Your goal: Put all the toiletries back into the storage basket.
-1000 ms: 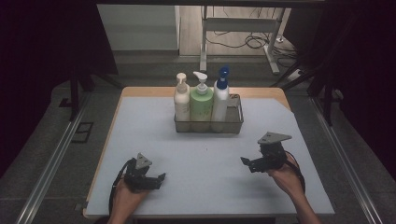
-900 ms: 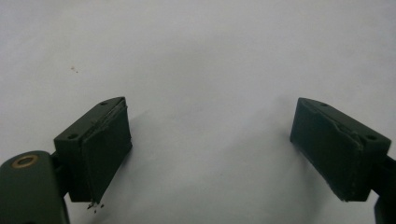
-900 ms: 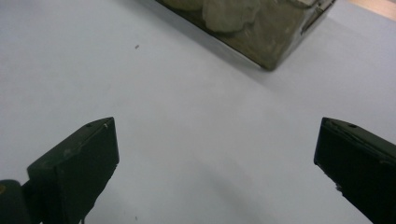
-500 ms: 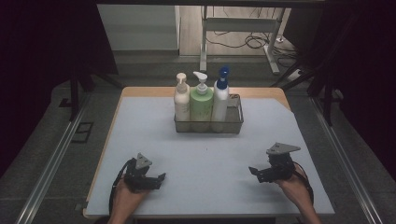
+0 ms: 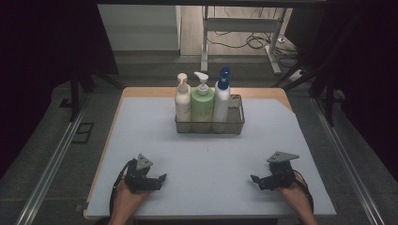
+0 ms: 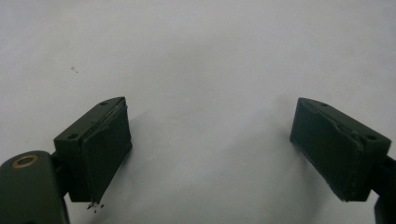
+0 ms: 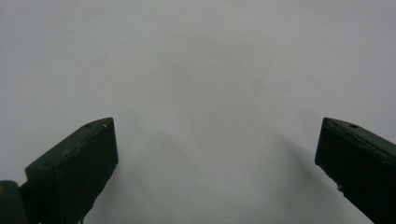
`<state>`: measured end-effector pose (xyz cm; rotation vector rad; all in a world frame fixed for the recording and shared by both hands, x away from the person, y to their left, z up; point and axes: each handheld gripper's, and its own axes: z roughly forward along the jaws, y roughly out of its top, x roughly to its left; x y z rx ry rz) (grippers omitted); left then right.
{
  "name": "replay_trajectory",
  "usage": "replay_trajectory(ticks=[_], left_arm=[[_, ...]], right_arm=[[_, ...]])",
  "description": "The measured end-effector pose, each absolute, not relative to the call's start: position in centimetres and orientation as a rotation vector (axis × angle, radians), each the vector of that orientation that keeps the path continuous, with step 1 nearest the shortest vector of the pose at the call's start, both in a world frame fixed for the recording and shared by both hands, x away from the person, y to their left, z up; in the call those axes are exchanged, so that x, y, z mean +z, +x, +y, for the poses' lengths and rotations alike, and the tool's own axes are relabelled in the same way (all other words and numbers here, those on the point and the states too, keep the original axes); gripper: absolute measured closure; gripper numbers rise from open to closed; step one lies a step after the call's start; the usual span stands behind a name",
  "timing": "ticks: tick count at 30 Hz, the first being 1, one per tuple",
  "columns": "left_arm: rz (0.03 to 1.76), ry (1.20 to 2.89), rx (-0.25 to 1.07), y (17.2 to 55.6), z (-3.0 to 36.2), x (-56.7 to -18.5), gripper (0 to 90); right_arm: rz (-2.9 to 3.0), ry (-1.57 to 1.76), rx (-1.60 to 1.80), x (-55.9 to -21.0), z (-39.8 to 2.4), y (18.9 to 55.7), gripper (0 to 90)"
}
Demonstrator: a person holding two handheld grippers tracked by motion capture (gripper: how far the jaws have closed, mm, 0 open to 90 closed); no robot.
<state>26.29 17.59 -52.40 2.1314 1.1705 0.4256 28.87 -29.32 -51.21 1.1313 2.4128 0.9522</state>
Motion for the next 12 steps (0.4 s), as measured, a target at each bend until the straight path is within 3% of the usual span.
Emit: replay_trajectory(ticks=[12], left_arm=[[1.167,2.142,0.424,26.31,17.64,-52.36,12.0]], right_arm=[[2.41,1.128,0.96,-52.15,-29.34,28.7,0.0]])
